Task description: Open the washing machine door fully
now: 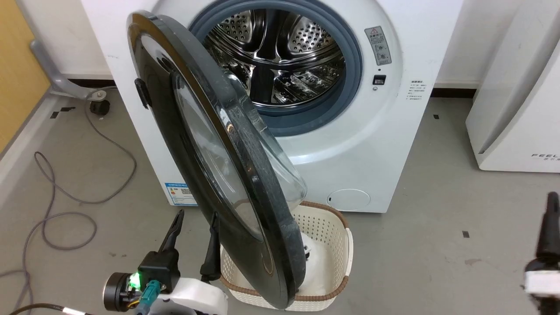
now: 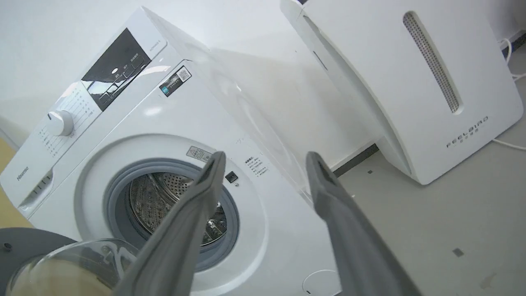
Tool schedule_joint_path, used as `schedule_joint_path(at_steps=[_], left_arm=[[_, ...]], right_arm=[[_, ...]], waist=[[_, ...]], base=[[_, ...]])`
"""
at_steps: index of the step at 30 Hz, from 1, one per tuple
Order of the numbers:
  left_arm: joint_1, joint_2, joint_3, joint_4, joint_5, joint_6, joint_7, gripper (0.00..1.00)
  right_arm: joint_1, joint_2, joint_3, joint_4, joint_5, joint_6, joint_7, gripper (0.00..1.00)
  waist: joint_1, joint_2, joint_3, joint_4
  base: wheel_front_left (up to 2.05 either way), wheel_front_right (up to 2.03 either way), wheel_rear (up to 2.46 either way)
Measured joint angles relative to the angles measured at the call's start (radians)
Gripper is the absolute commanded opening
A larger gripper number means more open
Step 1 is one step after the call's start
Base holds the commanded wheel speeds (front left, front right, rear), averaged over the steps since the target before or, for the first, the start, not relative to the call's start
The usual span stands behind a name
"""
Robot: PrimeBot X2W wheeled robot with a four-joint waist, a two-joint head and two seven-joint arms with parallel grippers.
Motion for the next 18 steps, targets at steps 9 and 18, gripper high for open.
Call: schedule_joint_path(at_steps=[9, 18], left_arm=[[0.002, 0.001, 0.006, 0.006, 0.000, -0.006, 0.000, 1.00], [0.002, 0.001, 0.009, 0.010, 0.001, -0.006, 0.000, 1.00]], right_arm=[[0.100, 0.111, -0.002, -0.235, -0.646, 0.000, 0.000, 1.00], [0.167, 0.123, 0.102, -0.228, -0.838, 0.000, 0.046, 1.00]], waist=[[0.0000, 0.0000, 0.002, 0.002], [0.0000, 0.0000, 0.014, -0.005]], base=[[0.00, 0.00, 0.00], [0.00, 0.00, 0.00]])
